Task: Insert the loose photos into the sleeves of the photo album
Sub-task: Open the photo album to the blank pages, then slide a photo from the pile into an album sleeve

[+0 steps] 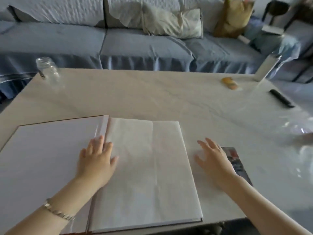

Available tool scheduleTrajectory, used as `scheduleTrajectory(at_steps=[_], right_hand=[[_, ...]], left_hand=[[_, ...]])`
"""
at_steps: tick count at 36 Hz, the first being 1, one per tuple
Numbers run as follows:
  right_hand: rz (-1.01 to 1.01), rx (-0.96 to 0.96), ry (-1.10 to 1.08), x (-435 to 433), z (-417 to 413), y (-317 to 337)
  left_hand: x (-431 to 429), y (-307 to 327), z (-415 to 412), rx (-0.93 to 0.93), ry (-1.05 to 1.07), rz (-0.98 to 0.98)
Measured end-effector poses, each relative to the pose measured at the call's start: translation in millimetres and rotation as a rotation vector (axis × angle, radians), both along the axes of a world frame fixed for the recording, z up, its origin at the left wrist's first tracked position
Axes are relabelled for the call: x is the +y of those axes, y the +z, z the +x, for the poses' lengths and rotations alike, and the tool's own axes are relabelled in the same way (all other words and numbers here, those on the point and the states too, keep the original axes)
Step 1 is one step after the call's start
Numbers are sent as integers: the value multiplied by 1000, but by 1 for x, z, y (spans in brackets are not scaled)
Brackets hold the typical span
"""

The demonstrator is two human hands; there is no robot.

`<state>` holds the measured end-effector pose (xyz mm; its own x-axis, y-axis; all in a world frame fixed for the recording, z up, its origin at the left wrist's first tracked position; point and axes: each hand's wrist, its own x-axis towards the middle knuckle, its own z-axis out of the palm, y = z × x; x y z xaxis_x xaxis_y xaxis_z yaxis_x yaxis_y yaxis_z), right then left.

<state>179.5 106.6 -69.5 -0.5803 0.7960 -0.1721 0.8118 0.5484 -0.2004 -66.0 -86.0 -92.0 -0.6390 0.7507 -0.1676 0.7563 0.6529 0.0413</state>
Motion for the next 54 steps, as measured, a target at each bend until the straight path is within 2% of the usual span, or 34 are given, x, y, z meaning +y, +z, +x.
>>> scheduleTrajectory(at_steps=[3, 7, 13, 17, 20, 25, 28, 30, 34, 38, 40, 43, 46, 49, 52, 54], right_hand=[[56, -66, -177, 21, 44, -10], [80, -161, -226, 26, 74, -31], [248, -153, -73, 21, 77, -45], [318, -104, -45, 20, 77, -53], [323, -114, -32, 19, 75, -56], [398, -5, 65, 16, 73, -54], [332, -42, 67, 12, 74, -54], [251, -20, 18, 11, 76, -53], [380, 119, 40, 9, 69, -34], [490, 368, 293, -14, 33, -1], [506, 395, 481, -26, 13, 8], [418, 447, 604, -34, -11, 11], [169, 482, 511, -32, -24, 11], [-323, 619, 190, -34, -34, 20], [-612, 890, -227, -27, -44, 15], [-879, 947, -377, -20, -47, 16]], left_hand=[[14, 0, 6, 12, 69, -35], [33, 2, 19, -39, 114, -23], [45, 13, 47, -173, 31, 240], [50, 18, 65, -250, -11, 377], [54, 21, 76, -289, -60, 438], [62, 25, 89, -345, -193, 467], [68, 28, 94, -420, -233, 486], [71, 30, 97, -535, -214, 497], [86, 41, 106, -980, 4, 569], [96, 62, 111, -1558, 304, 491], [92, 67, 108, -1655, 290, 484], [83, 69, 99, -1562, 302, 644], [73, 63, 82, -1380, 311, 781], [65, 58, 64, -1286, 323, 852], [61, 50, 51, -1179, 274, 851], [62, 44, 45, -1125, 234, 836]])
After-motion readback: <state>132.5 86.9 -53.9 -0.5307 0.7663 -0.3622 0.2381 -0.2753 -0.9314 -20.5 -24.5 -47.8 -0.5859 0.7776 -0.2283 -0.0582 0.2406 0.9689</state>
